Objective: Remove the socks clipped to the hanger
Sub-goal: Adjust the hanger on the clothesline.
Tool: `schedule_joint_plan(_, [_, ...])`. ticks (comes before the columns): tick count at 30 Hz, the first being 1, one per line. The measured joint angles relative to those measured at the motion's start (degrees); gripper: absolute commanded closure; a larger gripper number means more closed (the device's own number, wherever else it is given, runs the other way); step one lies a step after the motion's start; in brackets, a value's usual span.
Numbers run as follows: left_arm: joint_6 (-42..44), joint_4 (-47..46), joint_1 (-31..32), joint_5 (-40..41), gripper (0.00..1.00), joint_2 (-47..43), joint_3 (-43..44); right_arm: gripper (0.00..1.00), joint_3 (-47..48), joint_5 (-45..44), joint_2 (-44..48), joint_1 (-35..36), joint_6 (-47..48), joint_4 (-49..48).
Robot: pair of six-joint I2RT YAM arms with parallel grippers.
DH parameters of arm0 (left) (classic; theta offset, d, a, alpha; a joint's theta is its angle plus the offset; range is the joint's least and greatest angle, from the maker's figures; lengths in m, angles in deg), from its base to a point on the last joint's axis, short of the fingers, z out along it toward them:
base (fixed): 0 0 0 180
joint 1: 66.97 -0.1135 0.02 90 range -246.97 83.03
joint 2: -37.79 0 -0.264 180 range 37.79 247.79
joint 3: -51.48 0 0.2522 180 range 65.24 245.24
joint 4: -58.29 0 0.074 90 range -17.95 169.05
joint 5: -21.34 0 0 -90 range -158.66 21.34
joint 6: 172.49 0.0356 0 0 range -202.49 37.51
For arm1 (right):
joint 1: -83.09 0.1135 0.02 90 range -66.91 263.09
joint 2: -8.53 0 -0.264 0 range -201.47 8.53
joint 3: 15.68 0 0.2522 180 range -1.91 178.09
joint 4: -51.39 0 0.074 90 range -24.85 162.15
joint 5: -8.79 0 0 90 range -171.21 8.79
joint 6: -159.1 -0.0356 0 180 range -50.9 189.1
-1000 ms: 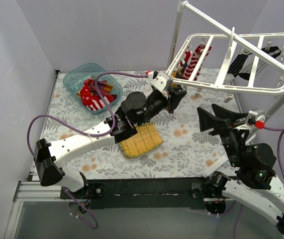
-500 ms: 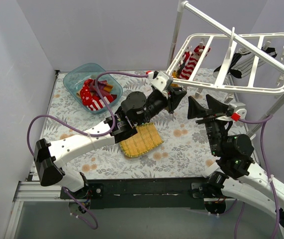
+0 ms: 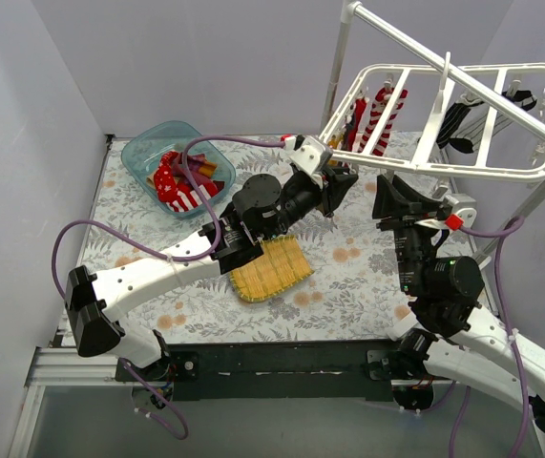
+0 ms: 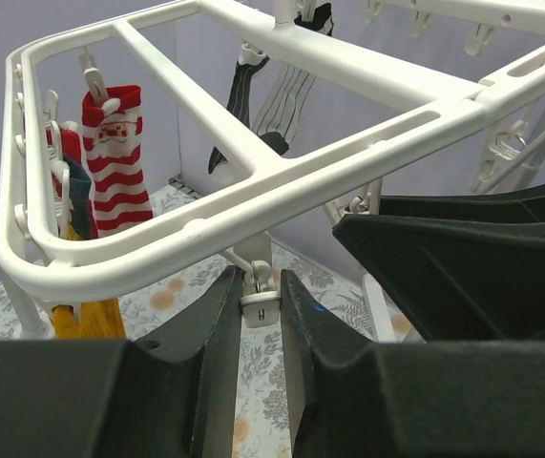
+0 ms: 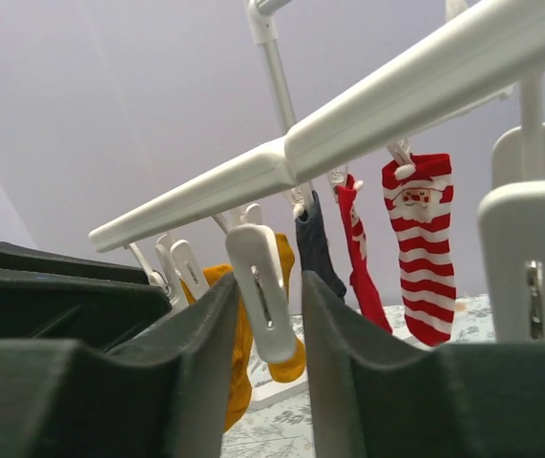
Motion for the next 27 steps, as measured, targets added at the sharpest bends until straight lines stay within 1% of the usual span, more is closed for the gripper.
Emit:
schedule_joint_plan(2, [0.0, 0.1, 0.0, 0.0, 1.0, 0.0, 0.0, 0.75, 0.0, 0.0, 0.0, 0.0, 0.2, -0.1])
schedule_joint_plan(3, [0.0, 0.2, 0.0, 0.0, 1.0, 0.0, 0.0, 0.8, 0.0, 0.0, 0.0, 0.0, 0.1, -0.2])
schedule_joint_plan(6, [0.0, 0.4, 0.0, 0.2, 1.0, 0.0, 0.0, 0.86, 0.0, 0.0, 0.0, 0.0, -0.2, 0.2])
schedule_joint_plan(9, [-0.1, 0.4, 0.0, 0.2, 0.99, 0.0, 0.0, 0.88, 0.0, -0.2, 0.4, 0.0, -0.7, 0.8])
schedule_joint_plan(14, [-0.3, 0.1, 0.0, -0.1, 0.87, -0.2, -0.9, 0.9, 0.0, -1.2, 2.9, 0.0, -3.1, 4.9])
schedule_joint_plan(16, [-0.5, 0.0, 0.0, -0.4, 0.83, -0.5, -1.6, 0.91, 0.0, -1.5, 4.0, 0.0, -4.0, 6.5])
schedule_joint_plan(17, [-0.5, -0.1, 0.0, -0.6, 0.8, -0.6, -1.9, 0.91, 0.0, -1.5, 4.5, 0.0, -4.6, 7.2])
schedule_joint_plan(20, [-1.2, 0.4, 0.0, -1.3, 0.75, -1.2, -2.2, 0.92, 0.0, -1.3, 5.5, 0.0, -6.3, 8.8])
schedule_joint_plan(21, [-1.4, 0.6, 0.0, -1.5, 0.71, -1.4, -2.2, 0.92, 0.0, -1.2, 5.7, 0.0, -6.7, 9.3])
schedule_joint_plan(25, [-3.4, 2.6, 0.1, -3.8, 0.62, -4.6, -2.2, 0.92, 0.0, -1.7, 6.0, 0.0, -7.7, 11.5])
schedule_joint_plan(27, [-4.5, 3.6, 0.1, -5.0, 0.6, -7.2, -2.2, 0.93, 0.0, -1.9, 6.1, 0.0, -7.9, 12.1])
